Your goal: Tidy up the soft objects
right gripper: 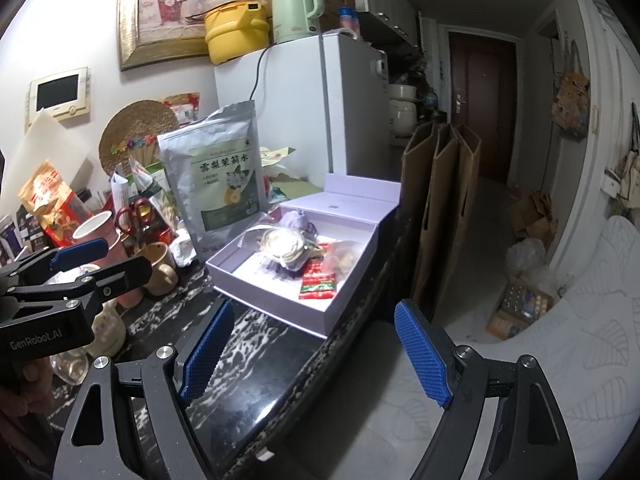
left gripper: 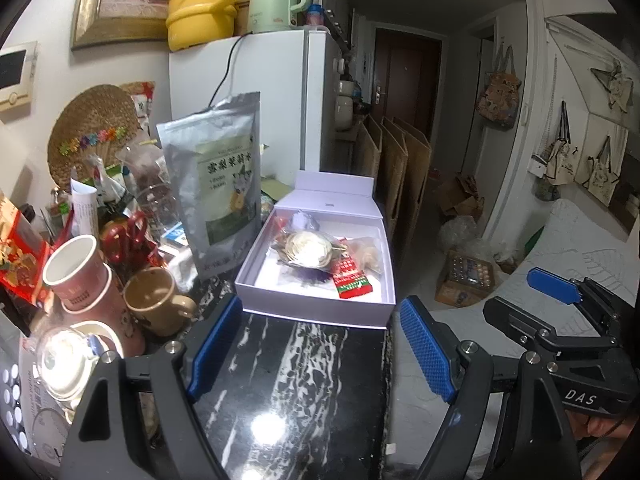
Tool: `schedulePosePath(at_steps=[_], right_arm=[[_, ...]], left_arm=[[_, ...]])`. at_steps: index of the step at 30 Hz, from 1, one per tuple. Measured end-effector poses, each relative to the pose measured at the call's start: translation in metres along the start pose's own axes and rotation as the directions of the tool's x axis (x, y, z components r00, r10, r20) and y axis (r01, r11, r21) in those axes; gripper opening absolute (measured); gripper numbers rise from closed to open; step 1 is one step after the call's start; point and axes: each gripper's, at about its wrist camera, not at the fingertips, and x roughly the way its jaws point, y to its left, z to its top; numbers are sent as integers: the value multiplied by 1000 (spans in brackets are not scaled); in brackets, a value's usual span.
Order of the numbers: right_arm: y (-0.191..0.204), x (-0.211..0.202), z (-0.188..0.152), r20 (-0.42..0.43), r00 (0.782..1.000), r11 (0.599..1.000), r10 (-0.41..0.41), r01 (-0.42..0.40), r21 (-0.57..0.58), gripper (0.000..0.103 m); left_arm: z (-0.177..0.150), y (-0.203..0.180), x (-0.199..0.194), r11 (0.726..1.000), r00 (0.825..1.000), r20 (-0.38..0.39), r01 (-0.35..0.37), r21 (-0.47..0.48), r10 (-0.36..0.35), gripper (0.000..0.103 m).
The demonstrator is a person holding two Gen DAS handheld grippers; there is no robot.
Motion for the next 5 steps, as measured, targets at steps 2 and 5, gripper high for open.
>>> schedulePosePath(at_steps=[2, 5], right_arm=[[-1, 0, 0, -1, 1000, 1000, 1, -1, 2, 84], [-2, 2, -1, -4, 1000, 1000, 8, -8, 3, 85]], left_arm=[[0, 0, 1, 1000, 1000, -7, 1, -4, -1, 81], [-1, -1, 3, 1000, 1000, -9, -14, -1, 14, 81]])
